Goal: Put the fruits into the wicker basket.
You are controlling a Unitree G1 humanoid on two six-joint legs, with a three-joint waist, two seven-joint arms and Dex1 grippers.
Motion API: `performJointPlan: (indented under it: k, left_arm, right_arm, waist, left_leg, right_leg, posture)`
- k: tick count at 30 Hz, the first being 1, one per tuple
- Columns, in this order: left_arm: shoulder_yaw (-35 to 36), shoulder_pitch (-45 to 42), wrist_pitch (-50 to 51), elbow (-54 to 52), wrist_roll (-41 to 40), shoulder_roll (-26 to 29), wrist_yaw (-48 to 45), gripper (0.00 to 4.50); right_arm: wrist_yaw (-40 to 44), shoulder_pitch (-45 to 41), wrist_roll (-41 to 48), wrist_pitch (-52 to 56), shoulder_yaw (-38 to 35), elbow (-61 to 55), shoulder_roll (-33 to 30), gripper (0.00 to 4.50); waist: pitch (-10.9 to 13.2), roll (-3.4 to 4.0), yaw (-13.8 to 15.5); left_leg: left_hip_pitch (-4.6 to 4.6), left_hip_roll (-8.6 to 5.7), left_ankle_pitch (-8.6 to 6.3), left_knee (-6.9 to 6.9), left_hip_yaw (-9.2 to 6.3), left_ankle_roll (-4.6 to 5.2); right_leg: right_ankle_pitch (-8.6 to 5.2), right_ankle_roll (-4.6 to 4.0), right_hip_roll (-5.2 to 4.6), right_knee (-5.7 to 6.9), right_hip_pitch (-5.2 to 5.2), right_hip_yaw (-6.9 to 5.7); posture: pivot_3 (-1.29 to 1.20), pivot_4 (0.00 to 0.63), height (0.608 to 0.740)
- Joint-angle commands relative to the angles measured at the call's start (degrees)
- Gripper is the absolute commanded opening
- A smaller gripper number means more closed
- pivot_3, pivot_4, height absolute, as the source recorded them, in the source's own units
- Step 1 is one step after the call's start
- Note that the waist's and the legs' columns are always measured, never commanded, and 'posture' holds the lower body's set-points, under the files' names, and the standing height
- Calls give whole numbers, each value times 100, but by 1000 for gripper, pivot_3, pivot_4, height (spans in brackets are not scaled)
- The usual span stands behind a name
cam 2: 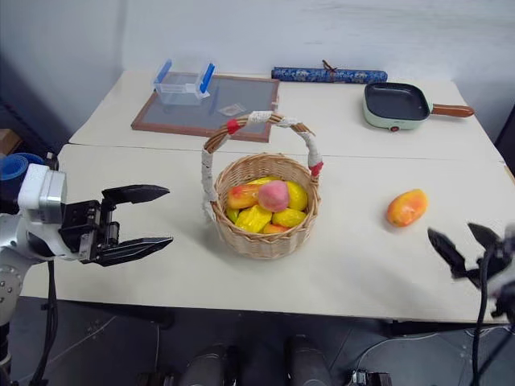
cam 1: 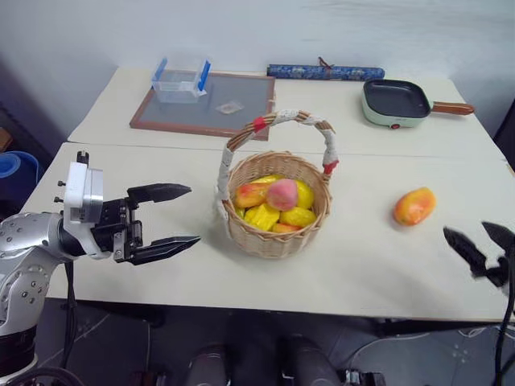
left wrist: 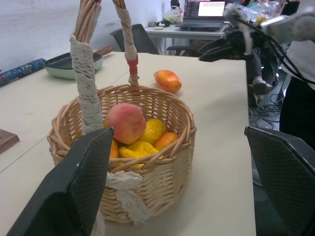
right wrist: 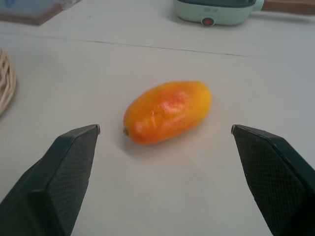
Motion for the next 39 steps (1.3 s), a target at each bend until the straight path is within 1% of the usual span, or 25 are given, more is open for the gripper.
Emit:
performJointPlan:
  k: [1, 4, 6, 9, 11, 13, 15, 16, 17, 20, 22, 23, 24, 26, 28, 29, 30, 31, 34, 36, 37, 39]
  left_arm:
    - [-22, 174, 97, -334, -182, 38, 4, 4482]
    - [-86, 296, 48, -449, -110, -29, 71, 4482]
    - [-125, 322, 9, -497, -64, -56, 126, 4482]
    - [-144, 334, -19, -579, -61, -81, 227, 4482]
    - [-102, 376, -16, -706, -94, -72, 324, 4482]
    - [-20, 436, 9, -818, -143, -44, 405, 4482]
    - [38, 471, 31, -874, -176, -20, 453, 4482]
    - [104, 514, 39, -916, -190, -4, 481, 4500]
    - [145, 547, 42, -948, -201, 8, 508, 4500]
    - [249, 614, 56, -1021, -258, 42, 587, 4500]
    - [253, 619, 52, -1026, -261, 51, 612, 4500]
    - [245, 610, 45, -1017, -254, 52, 617, 4500]
    - [232, 600, 39, -1010, -246, 50, 623, 4500]
    - [208, 579, 21, -998, -227, 38, 636, 4500]
    - [165, 556, -7, -978, -197, 18, 639, 4500]
    - [151, 544, -11, -976, -197, 11, 646, 4500]
    - [142, 535, -16, -974, -199, 3, 655, 4500]
    - [137, 534, -19, -971, -198, -1, 657, 4500]
    - [124, 547, -36, -943, -183, -6, 644, 4500]
    - [112, 549, -40, -932, -180, -13, 641, 4500]
    - [103, 545, -43, -925, -177, -15, 635, 4500]
    - [40, 504, -58, -883, -160, -29, 610, 4500]
  right_arm:
    - [-1146, -1679, 654, 1788, 424, 881, -431, 4500]
    - [-1752, -2980, -40, 2281, 1108, 1668, -339, 4500]
    - [-1826, -3648, -421, 2497, 1520, 2220, -231, 4500]
    - [-1734, -4266, -885, 2604, 1878, 2991, -72, 4500]
    - [-1584, -4592, -1215, 2763, 2190, 3487, 6, 4500]
    - [-1447, -4808, -1444, 3247, 2451, 3841, -12, 4500]
    - [-1236, -4844, -1765, 3114, 2661, 3883, -39, 4500]
    - [-1098, -4867, -1883, 3087, 2745, 3910, -49, 4092]
    - [-977, -4891, -1987, 3082, 2801, 3945, -51, 3874]
    - [-425, -4877, -2274, 3198, 3121, 3924, -242, 2864]
    - [-196, -4870, -2406, 3267, 3194, 3945, -321, 2200]
    - [-74, -4890, -2526, 3440, 3400, 3993, -414, 1892]
    - [59, -4898, -2632, 3618, 3621, 4022, -504, 1892]
    - [244, -4814, -2748, 3588, 3697, 3944, -561, 1892]
    - [298, -4773, -2760, 3253, 3351, 3814, -462, 1892]
    - [222, -4737, -2871, 2948, 3206, 3720, -434, 2076]
    - [337, -4726, -2819, 2908, 3064, 3617, -434, 2295]
    - [348, -4787, -2749, 3089, 2872, 3592, -410, 2524]
    - [334, -4961, -2705, 3437, 2462, 3498, -513, 3534]
    - [365, -5043, -2704, 3720, 2342, 3393, -614, 4239]
    - [413, -5040, -2709, 3839, 2361, 3303, -671, 4476]
    - [543, -4956, -2737, 4056, 2562, 3025, -829, 4476]
  waist:
    - [2, 3, -14]
    - [3, 1, -2]
    - [3, 1, 33]
    - [3, 1, 34]
    - [2, -1, 18]
    - [-3, -9, 10]
    - [-17, -32, 9]
    - [-21, -39, 9]
    - [-23, -41, 8]
    - [-25, -46, 16]
    - [-29, -51, 14]
    - [-30, -54, 11]
    - [-31, -54, 9]
    - [-39, -68, 14]
    - [-57, -97, 24]
    - [-61, -104, 27]
    - [-61, -105, 24]
    - [-59, -101, 18]
    - [-51, -88, 17]
    - [-44, -76, 15]
    - [-37, -64, 15]
    - [-24, -43, 15]
  left_leg:
    - [-3, -4, -1, -1, 3, 3]
    - [-15, -2, -2, -4, 2, 1]
    - [-35, -4, 14, 0, -1, -28]
    - [-114, -6, 25, 18, -5, -23]
    - [-121, -8, 22, 25, 2, -17]
    - [-122, -8, 20, 25, 3, -13]
    - [-115, -5, 18, 23, 4, -12]
    - [-113, -2, 18, 23, 1, -14]
    - [-109, 0, 18, 23, -1, -16]
    - [-101, 0, 19, 24, -3, -17]
    - [-98, -1, 19, 25, -6, -16]
    - [-96, -1, 19, 24, -6, -16]
    - [-95, -1, 19, 25, -6, -16]
    - [-91, 0, 19, 23, -6, -16]
    - [-92, 1, 19, 19, -15, -17]
    - [-93, 2, 20, 16, -18, -19]
    - [-94, 3, 19, 18, -19, -21]
    - [-96, 2, 18, 18, -17, -21]
    - [-98, -4, 18, 19, -9, -18]
    - [-98, -3, 18, 18, -9, -19]
    - [-98, -3, 19, 18, -9, -19]
    - [-99, -4, 19, 18, -7, -19]
  right_leg:
    - [1, 2, -3, 0, -4, 2]
    - [0, 2, 2, -1, -21, -1]
    - [-3, 6, 5, -1, -40, 0]
    - [6, 22, 11, -1, -102, 2]
    - [12, 33, 10, -6, -106, 6]
    - [16, 40, 10, -19, -103, 7]
    - [16, 40, 11, -20, -97, 7]
    - [16, 40, 15, -21, -94, 6]
    - [15, 39, 18, -20, -90, 5]
    - [13, 35, 19, -18, -82, 6]
    - [14, 35, 19, -18, -78, 5]
    - [14, 34, 19, -17, -75, 6]
    - [14, 33, 19, -16, -74, 6]
    - [14, 32, 18, -13, -74, 6]
    - [10, 25, 18, -13, -74, -1]
    - [9, 23, 18, -14, -74, -4]
    - [9, 23, 18, -15, -73, -5]
    - [9, 23, 17, -17, -73, -4]
    - [10, 26, 8, -16, -76, -1]
    - [10, 26, 8, -15, -79, -1]
    - [10, 25, 8, -14, -80, -1]
    - [10, 26, 8, -14, -82, 0]
  posture:
    - [0, 150, 740]
    - [0, 150, 740]
    - [0, 150, 740]
    - [0, 150, 740]
    - [0, 150, 740]
    - [0, 150, 740]
    - [0, 150, 740]
    - [0, 150, 740]
    - [0, 150, 740]
    - [0, 150, 740]
    - [0, 150, 740]
    - [0, 150, 740]
    - [0, 150, 740]
    - [0, 150, 740]
    - [0, 150, 740]
    - [0, 150, 740]
    - [0, 150, 740]
    - [0, 150, 740]
    - [0, 150, 740]
    - [0, 150, 740]
    - [0, 150, 740]
    - [0, 150, 740]
